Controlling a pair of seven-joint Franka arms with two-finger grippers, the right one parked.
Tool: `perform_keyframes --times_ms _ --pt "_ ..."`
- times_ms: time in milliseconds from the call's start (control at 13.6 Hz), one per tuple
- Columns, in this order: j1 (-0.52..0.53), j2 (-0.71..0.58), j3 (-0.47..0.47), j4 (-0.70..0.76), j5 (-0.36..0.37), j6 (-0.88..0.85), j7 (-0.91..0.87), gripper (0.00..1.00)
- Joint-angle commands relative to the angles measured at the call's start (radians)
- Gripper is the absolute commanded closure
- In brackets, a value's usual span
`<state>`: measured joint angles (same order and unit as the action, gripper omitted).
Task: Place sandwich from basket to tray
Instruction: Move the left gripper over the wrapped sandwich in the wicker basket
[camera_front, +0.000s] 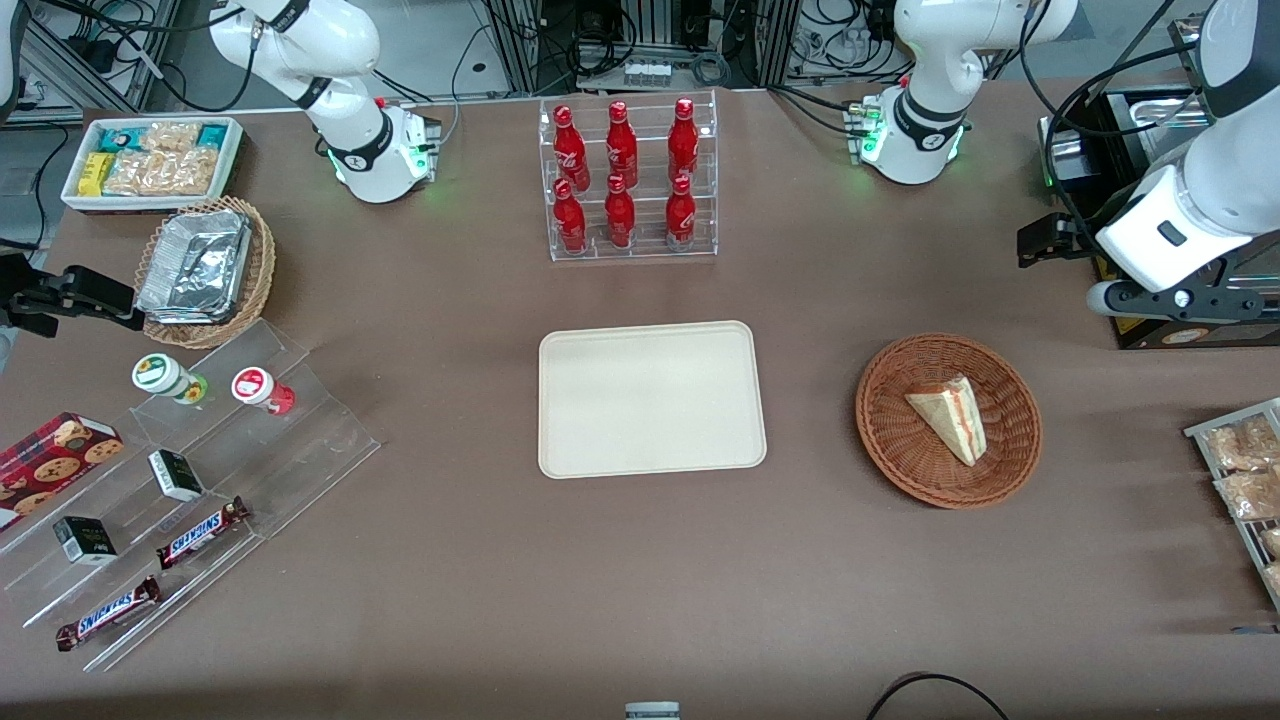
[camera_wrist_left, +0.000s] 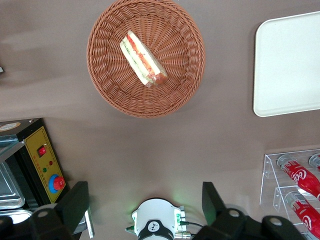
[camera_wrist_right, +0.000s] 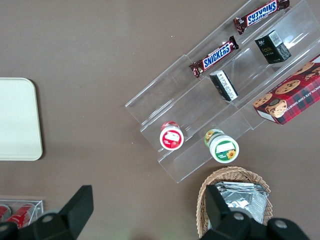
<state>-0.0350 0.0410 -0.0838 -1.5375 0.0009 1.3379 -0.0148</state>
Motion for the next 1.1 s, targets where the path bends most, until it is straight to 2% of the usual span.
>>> perform_keyframes --times_ms 0,442,1031 --pt "-0.003 -0.015 -0.004 -0.007 0.021 0.018 -0.01 0.0" --pt "0.0 0.002 -0.004 -0.074 0.024 0.067 -0.1 0.0" --pt "0.003 0.003 0.004 -0.378 0.03 0.441 -0.1 0.0"
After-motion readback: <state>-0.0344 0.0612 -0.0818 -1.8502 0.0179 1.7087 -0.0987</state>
